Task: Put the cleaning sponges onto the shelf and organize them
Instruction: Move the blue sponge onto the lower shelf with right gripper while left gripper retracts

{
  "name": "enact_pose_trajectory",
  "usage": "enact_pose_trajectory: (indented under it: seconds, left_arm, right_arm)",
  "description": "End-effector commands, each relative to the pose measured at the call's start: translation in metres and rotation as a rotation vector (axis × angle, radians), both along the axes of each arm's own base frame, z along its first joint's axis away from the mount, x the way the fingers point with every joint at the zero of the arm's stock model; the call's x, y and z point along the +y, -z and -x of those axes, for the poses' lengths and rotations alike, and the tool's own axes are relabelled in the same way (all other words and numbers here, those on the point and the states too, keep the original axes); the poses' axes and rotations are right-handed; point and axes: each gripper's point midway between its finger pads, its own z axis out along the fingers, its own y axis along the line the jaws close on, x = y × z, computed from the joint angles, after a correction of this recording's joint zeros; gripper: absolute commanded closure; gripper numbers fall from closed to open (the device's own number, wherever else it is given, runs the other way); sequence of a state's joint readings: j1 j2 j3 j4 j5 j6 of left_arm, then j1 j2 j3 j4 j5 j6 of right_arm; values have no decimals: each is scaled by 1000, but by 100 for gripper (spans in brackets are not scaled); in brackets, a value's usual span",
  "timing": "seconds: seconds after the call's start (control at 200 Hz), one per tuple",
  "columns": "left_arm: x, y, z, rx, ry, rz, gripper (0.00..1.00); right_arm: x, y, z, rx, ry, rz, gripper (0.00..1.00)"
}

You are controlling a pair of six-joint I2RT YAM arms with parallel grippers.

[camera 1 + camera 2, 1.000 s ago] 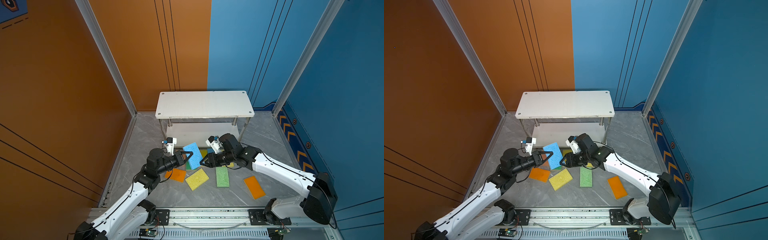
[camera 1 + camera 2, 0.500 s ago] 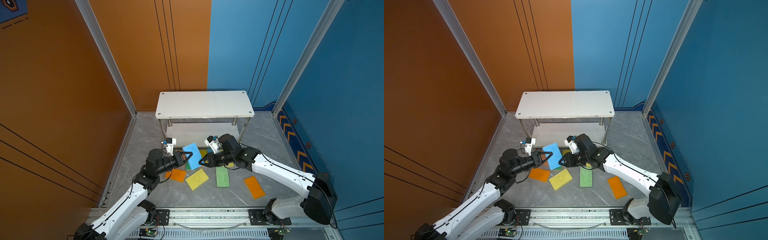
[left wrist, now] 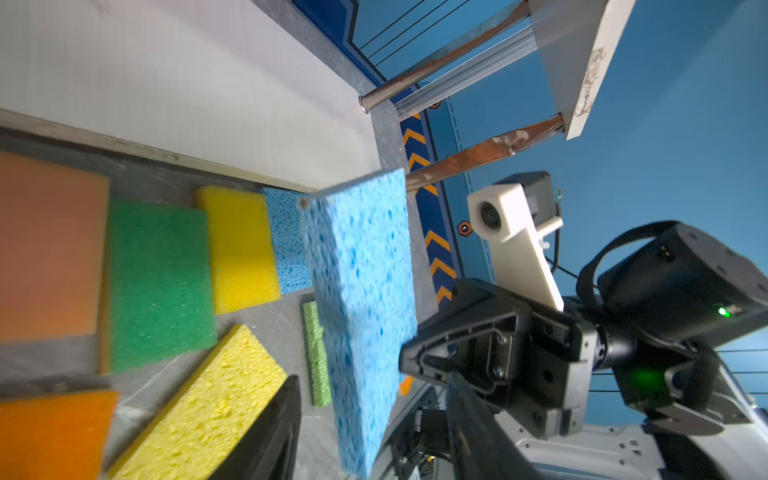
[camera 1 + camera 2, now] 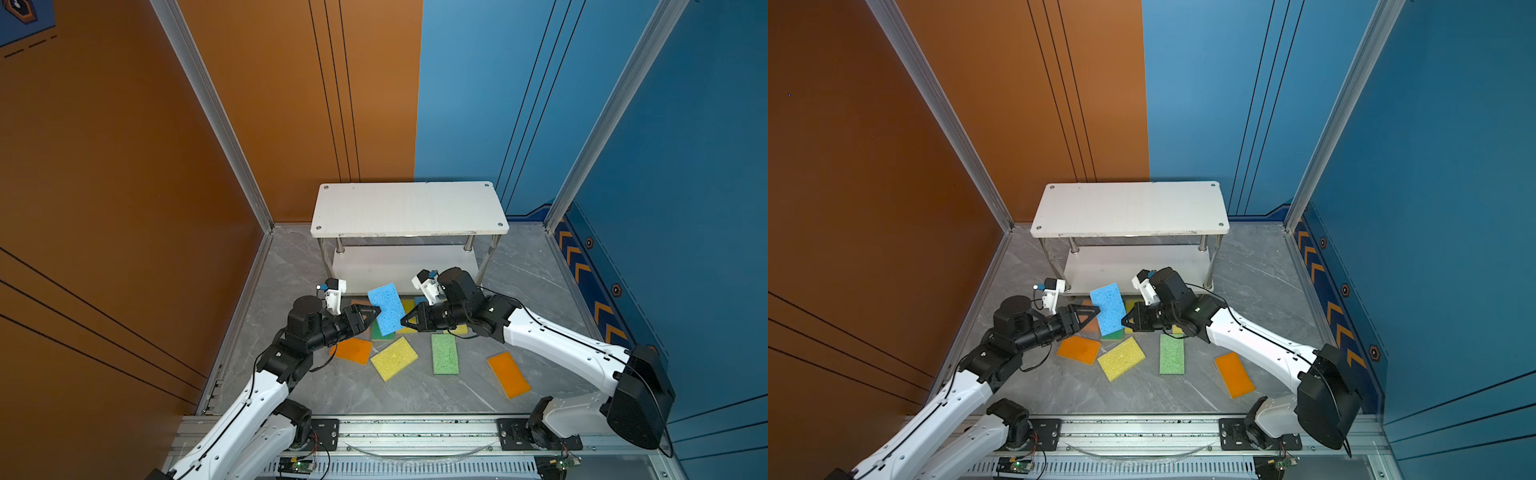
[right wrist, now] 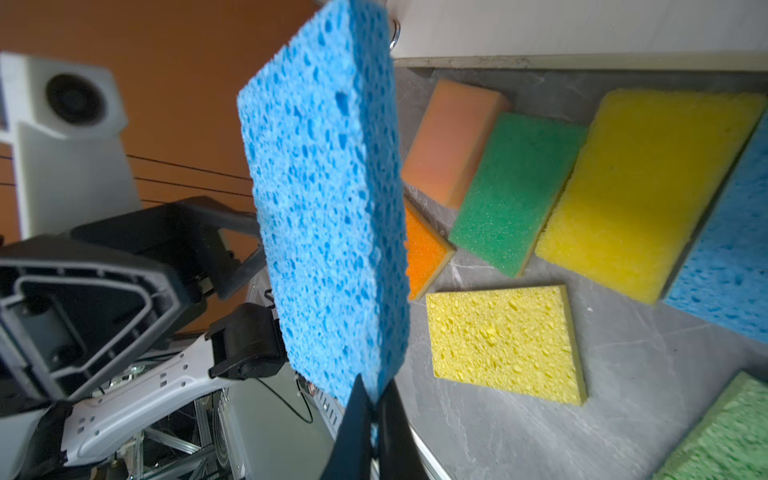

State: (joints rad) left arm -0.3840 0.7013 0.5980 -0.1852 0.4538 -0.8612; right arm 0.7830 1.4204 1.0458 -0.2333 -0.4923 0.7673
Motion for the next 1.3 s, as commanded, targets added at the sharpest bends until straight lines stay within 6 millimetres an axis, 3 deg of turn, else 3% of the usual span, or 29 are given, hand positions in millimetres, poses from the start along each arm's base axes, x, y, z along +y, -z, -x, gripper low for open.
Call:
enact_pose_trajectory:
  seconds: [0.0, 0.13, 0.265, 0.335, 0.466, 0.621, 0.646, 0.666, 0.726, 0.956, 1.296]
  left_arm:
    - [40, 19, 11, 32, -134, -192, 26]
    - [58, 21, 21, 29, -189, -216, 10]
    - [73, 21, 31, 31, -231, -247, 8]
    - [80, 20, 34, 22, -253, -268, 2]
    - [92, 15, 42, -5, -283, -304, 1]
    - [100, 7, 47, -23, -298, -339, 2]
    - [101, 7, 48, -23, -299, -340, 2]
    - [100, 5, 48, -27, -296, -338, 2]
    - [100, 3, 49, -29, -293, -334, 2]
    - [98, -2, 51, -37, -278, -323, 2]
    - [98, 3, 52, -26, -269, -325, 2]
  right_arm:
    - [11, 6, -31, 10, 118, -38, 96]
    - [35, 11, -62, 21, 177, -78, 96]
    - [64, 19, -88, 32, 208, -89, 96]
    - [75, 25, -102, 44, 233, -85, 96]
    - [93, 35, -127, 72, 293, -116, 96]
    - [119, 45, -141, 89, 319, -123, 96]
    - [122, 39, -143, 85, 318, -132, 96]
    - [126, 54, -144, 98, 319, -110, 96]
    - [134, 61, -147, 104, 319, -101, 96]
    - [148, 77, -156, 122, 318, -81, 96]
    - [139, 84, -163, 94, 338, -23, 96]
